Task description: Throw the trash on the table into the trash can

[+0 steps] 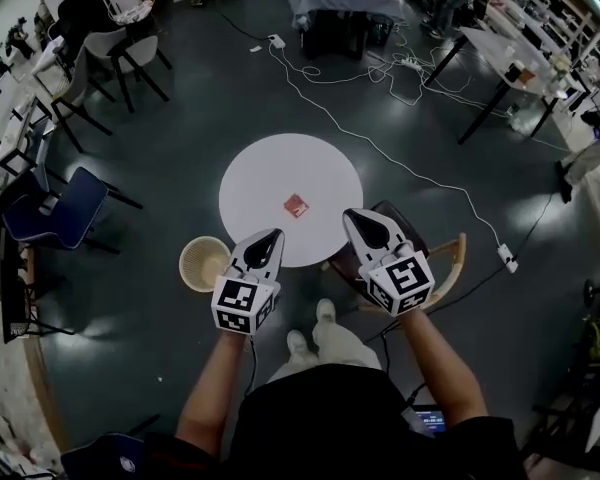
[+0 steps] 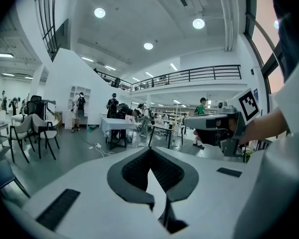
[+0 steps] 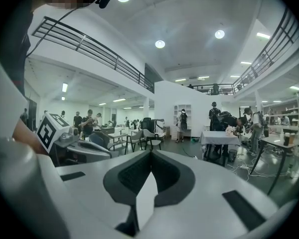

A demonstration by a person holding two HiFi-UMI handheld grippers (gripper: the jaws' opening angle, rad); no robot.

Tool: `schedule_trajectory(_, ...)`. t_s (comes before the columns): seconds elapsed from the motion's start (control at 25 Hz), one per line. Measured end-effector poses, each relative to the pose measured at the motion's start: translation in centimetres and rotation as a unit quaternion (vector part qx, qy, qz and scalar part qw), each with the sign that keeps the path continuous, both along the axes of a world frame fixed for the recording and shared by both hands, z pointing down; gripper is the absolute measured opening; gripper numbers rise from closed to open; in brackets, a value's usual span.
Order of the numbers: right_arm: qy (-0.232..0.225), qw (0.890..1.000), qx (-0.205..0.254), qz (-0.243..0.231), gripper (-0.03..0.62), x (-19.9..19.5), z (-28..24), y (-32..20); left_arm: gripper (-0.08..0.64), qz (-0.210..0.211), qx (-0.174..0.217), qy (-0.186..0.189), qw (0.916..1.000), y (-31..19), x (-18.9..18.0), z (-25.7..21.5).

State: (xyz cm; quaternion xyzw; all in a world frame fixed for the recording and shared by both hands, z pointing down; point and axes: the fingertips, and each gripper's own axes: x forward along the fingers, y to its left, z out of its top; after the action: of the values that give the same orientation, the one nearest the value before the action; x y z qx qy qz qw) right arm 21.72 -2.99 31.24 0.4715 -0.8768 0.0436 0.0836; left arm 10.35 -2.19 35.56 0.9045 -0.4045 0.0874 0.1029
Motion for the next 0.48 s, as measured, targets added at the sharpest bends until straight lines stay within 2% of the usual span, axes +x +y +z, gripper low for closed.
schedule_trajectory(0.48, -0.012, 0.999, -0.038, -0.005, 0.018, 3.4, 4.0, -7.1, 0.009, 0.013, -0.036, -0.043, 0.9984, -6.7, 3.6, 5.6)
